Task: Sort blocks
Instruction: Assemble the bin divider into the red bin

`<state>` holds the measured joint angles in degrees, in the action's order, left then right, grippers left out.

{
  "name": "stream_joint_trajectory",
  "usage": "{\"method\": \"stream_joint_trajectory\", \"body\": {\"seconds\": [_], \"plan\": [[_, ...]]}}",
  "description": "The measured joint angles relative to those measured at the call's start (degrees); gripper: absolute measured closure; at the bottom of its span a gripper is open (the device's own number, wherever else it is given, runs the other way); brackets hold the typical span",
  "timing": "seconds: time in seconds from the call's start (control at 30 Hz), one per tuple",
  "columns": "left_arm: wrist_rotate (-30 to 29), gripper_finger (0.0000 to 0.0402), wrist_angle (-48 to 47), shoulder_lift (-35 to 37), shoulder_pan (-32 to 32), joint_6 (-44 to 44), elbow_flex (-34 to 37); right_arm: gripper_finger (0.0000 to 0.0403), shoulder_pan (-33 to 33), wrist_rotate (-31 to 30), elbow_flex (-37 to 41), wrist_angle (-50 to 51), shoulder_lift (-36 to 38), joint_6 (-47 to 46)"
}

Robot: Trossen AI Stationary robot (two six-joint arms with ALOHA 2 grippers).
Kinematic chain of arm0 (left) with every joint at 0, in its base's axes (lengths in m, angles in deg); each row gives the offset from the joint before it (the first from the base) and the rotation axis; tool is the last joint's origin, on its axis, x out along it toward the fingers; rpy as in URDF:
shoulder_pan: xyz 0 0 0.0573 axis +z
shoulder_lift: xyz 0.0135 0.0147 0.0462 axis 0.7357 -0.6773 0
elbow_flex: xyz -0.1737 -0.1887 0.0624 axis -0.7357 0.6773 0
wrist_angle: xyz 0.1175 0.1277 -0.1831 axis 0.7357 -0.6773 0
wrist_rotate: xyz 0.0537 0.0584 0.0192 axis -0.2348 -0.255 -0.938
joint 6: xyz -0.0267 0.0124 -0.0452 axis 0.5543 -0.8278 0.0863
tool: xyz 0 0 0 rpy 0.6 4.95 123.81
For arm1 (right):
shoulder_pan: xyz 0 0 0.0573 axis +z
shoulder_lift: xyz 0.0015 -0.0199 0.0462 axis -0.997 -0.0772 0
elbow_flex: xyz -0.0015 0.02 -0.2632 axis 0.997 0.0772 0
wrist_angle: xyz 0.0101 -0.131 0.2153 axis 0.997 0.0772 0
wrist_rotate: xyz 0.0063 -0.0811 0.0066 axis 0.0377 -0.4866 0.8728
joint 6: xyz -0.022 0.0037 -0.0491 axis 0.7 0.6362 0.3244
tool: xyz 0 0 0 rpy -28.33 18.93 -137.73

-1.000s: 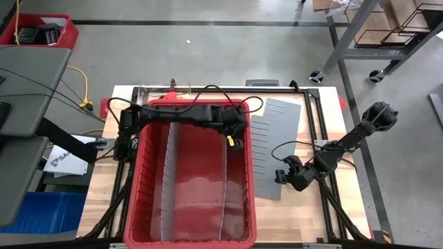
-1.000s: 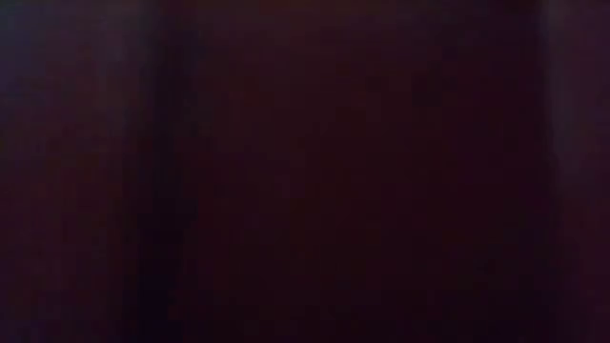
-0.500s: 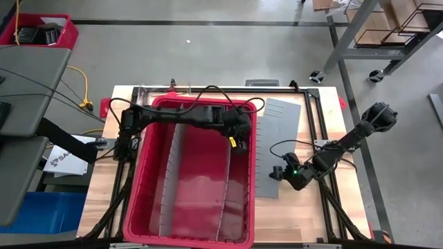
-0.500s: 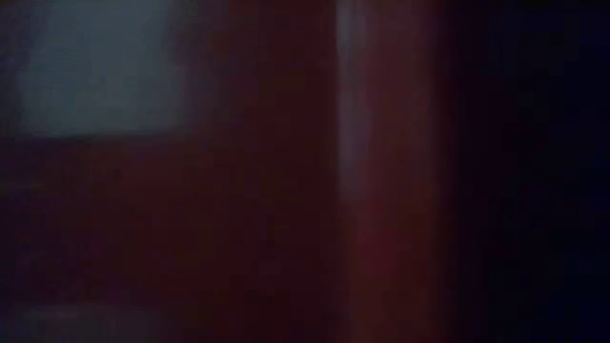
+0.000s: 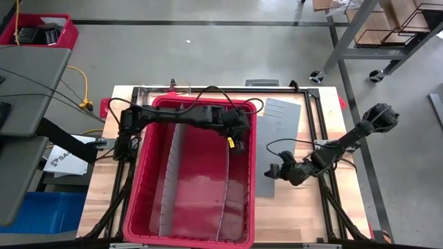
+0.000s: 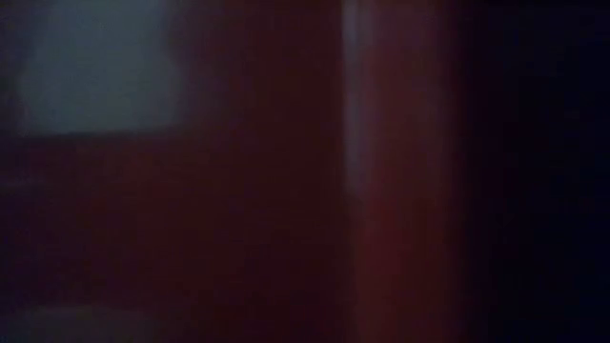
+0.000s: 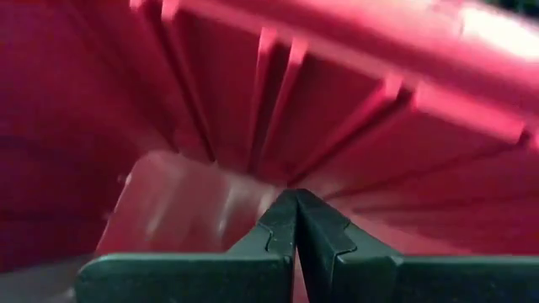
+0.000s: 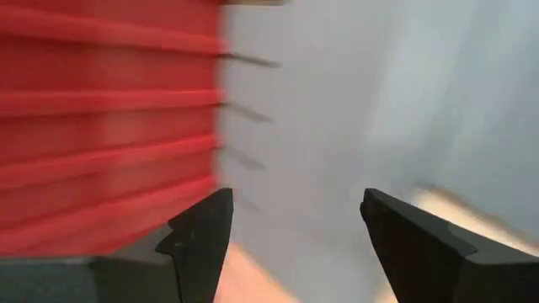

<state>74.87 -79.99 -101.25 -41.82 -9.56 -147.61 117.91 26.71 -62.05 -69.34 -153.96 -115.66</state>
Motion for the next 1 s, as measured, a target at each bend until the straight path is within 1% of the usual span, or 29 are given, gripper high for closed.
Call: {"method": "stream_joint_trajectory", "body": {"seconds": [0.13,0.2,0.3,0.5,0.63,0.73,0.87,1.0], "plan": [[-0.1,0.0401,-3.1,0.0,-0.1,-1.5,-0.1,0.0149,0.0,2.8,0.0,7.5,-0.6,-4.6],[0.0,0.0401,-3.0,0.0,-0.2,-1.6,-0.1,0.0154,-0.1,3.4,-0.1,7.8,-1.6,-5.0],[-0.2,0.0402,-2.8,0.0,-0.2,-1.3,-0.1,0.0160,-0.2,2.3,-0.2,3.5,-4.8,-5.3],[-1.2,0.0402,-2.0,-1.5,-0.2,-0.8,-0.3,0.0165,-2.3,1.2,-0.4,-11.7,-14.1,-3.1],[-2.4,0.0402,-2.6,-2.4,-0.3,-0.6,-0.3,0.0165,-3.3,-4.1,-0.1,-19.5,-16.4,-1.8],[-2.9,0.0402,-2.7,-2.8,-0.5,-0.8,-0.3,0.0164,-3.9,-7.3,0.2,-21.8,-16.7,0.8],[-3.2,0.0402,-2.5,-2.9,-0.6,-0.8,-0.2,0.0166,-4.7,-7.9,-0.2,-22.2,-16.7,2.2],[-3.0,0.0402,-2.5,-2.9,-0.7,-0.6,-0.2,0.0190,-6.1,-9.7,-1.6,-23.7,-16.8,6.9]]}}
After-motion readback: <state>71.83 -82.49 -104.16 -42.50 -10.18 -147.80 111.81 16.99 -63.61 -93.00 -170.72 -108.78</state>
